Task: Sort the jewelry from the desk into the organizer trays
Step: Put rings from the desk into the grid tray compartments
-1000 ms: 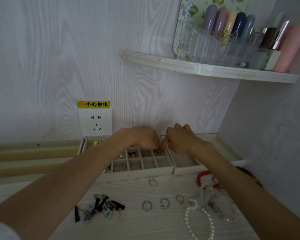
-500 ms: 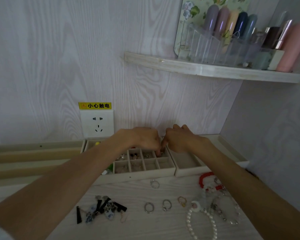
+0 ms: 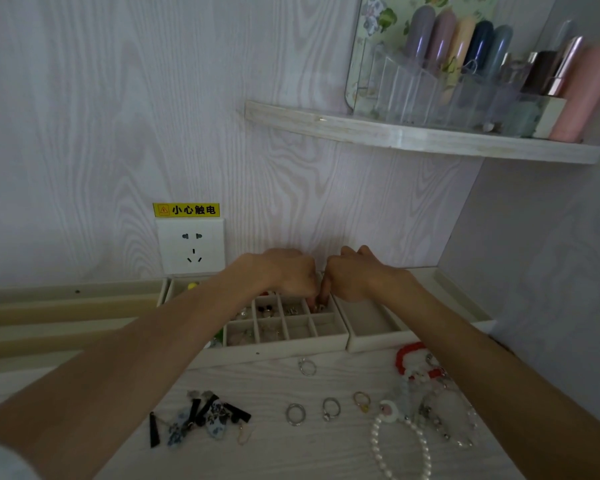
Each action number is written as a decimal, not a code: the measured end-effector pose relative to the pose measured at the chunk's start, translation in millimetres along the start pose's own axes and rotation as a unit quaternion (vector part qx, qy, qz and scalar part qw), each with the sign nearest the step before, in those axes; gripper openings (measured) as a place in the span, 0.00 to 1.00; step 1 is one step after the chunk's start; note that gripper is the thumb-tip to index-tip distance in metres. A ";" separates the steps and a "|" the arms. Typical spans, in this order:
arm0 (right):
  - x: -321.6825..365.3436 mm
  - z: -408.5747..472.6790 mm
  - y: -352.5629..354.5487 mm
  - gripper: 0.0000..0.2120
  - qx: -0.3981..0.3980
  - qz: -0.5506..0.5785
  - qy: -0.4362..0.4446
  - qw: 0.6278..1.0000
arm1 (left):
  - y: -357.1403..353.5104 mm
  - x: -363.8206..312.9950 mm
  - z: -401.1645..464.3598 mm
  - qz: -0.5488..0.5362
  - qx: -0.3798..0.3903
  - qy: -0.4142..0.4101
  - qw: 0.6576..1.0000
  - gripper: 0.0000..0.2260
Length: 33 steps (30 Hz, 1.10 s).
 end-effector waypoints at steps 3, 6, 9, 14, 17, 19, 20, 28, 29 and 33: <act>0.7 -1.5 1.2 0.15 0.004 0.003 0.000 1.000 | -0.3 -0.6 -0.2 0.005 0.005 -0.005 1.000 0.11; -1.4 -16.5 13.0 0.16 -0.014 0.045 0.007 0.999 | 6.7 6.7 -6.0 -0.034 -0.010 -0.005 0.999 0.13; -10.4 -44.8 29.0 0.25 -0.069 0.106 0.018 0.992 | 21.4 18.2 -22.9 -0.064 -0.076 -0.014 0.995 0.12; -11.6 -89.0 18.3 0.20 -0.127 0.177 0.041 0.975 | 28.6 26.9 -77.3 -0.107 -0.161 -0.032 0.981 0.05; 4.1 -106.4 -3.0 0.12 -0.128 0.208 0.065 0.968 | 13.3 32.2 -104.8 -0.117 -0.178 -0.034 0.977 0.07; 13.7 -115.3 -17.5 0.10 -0.126 0.221 0.075 0.964 | -1.3 33.8 -119.8 -0.124 -0.180 -0.033 0.975 0.07; 16.6 -119.0 -24.2 0.10 -0.127 0.230 0.074 0.962 | -8.0 34.1 -126.4 -0.126 -0.184 -0.032 0.974 0.07; 32.8 -135.6 -47.4 0.08 -0.150 0.221 0.044 0.963 | -56.4 28.6 -149.6 -0.172 -0.163 -0.043 0.971 0.09; 37.5 -138.9 -47.7 0.08 -0.157 0.207 0.046 0.964 | -60.1 25.6 -150.4 -0.170 -0.156 -0.049 0.972 0.08; 58.5 -146.5 -49.8 0.12 -0.201 0.162 0.060 0.964 | -69.1 13.4 -155.2 -0.136 -0.129 -0.053 0.981 0.11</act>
Point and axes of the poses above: each hand's wrist, its own z-axis towards the middle knuckle, its own y-axis out of the back of the hand, x = y × z, the point moved 4 cm from there along z, towards the middle knuckle, and after that the axes turned 8 degrees about y, right-handed, at the moved point
